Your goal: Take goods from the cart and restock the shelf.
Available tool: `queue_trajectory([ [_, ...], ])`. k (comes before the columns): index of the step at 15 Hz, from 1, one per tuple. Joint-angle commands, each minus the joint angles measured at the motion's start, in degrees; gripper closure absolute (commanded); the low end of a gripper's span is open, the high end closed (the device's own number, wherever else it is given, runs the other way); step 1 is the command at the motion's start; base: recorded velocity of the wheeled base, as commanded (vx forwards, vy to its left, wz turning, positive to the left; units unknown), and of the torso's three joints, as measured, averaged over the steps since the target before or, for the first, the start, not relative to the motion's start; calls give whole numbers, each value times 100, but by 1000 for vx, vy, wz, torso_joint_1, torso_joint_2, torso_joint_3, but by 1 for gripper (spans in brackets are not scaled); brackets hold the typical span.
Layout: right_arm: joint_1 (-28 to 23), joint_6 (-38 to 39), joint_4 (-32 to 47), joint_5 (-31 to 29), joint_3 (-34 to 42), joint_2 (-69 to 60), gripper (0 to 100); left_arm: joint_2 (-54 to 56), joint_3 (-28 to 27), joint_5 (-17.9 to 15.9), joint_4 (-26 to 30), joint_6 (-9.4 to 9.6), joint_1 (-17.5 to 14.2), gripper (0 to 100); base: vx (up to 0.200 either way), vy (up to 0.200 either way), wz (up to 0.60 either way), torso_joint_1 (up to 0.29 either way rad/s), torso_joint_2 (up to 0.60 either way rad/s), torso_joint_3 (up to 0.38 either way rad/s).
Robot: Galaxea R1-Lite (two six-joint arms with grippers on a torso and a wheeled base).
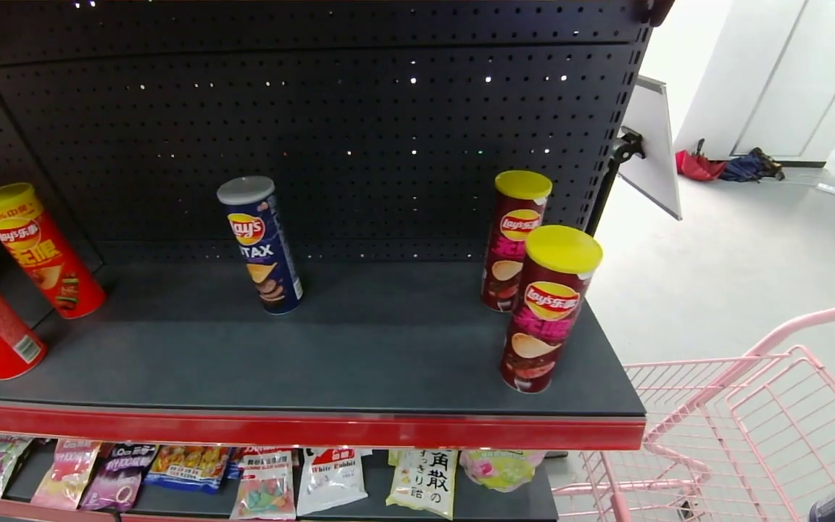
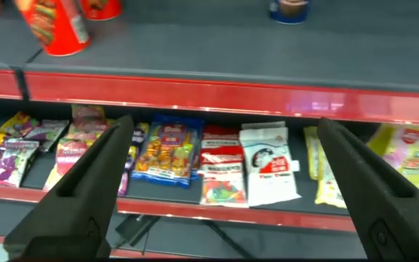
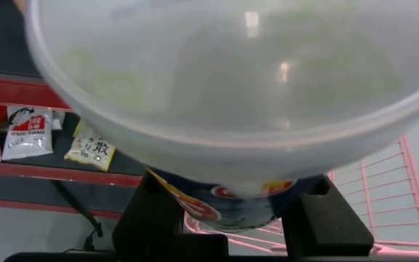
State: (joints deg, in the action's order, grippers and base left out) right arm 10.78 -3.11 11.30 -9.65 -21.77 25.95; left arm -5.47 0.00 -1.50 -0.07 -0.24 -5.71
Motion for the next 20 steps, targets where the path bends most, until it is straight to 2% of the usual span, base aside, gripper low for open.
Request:
queue_trajectory([
  [1,3,3,-5,-1,50,-134,100,-6,0,1,-1,-2,-1,0,0,200,0,17,-2,-2],
  [15,3,-14,4,16,235,-424,100,2,0,1,-1,-2,-1,0,0,200,0,3,3,3],
  [20,3,-23,48,16,402,-864,100,-103,0,-8,7,-2,61,0,0,0,0,0,0,0],
])
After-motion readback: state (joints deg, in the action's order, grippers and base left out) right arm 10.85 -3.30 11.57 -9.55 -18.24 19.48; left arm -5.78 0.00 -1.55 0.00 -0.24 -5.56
